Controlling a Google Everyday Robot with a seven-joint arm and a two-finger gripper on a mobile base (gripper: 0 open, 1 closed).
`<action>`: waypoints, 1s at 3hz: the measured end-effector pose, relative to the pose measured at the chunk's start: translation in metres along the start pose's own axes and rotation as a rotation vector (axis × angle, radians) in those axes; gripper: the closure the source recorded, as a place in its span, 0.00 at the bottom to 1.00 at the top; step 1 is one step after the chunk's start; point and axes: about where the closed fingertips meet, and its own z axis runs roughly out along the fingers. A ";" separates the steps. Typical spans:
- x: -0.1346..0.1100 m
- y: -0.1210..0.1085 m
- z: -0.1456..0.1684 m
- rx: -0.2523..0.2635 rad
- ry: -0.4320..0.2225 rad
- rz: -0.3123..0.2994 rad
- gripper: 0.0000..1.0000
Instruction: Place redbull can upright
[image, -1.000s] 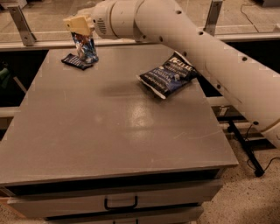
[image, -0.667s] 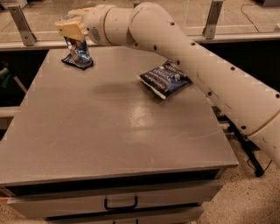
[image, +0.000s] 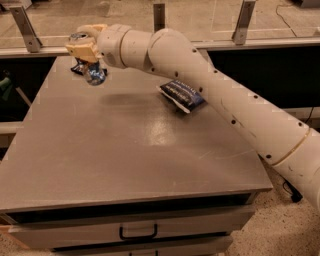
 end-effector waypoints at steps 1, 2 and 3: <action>0.014 0.002 -0.003 -0.011 -0.041 0.028 1.00; 0.024 0.005 -0.007 -0.024 -0.063 0.038 1.00; 0.036 0.009 -0.010 -0.047 -0.061 0.029 0.84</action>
Offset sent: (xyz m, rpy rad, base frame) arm -0.0012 -0.0172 -0.0376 0.0901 0.0086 0.0522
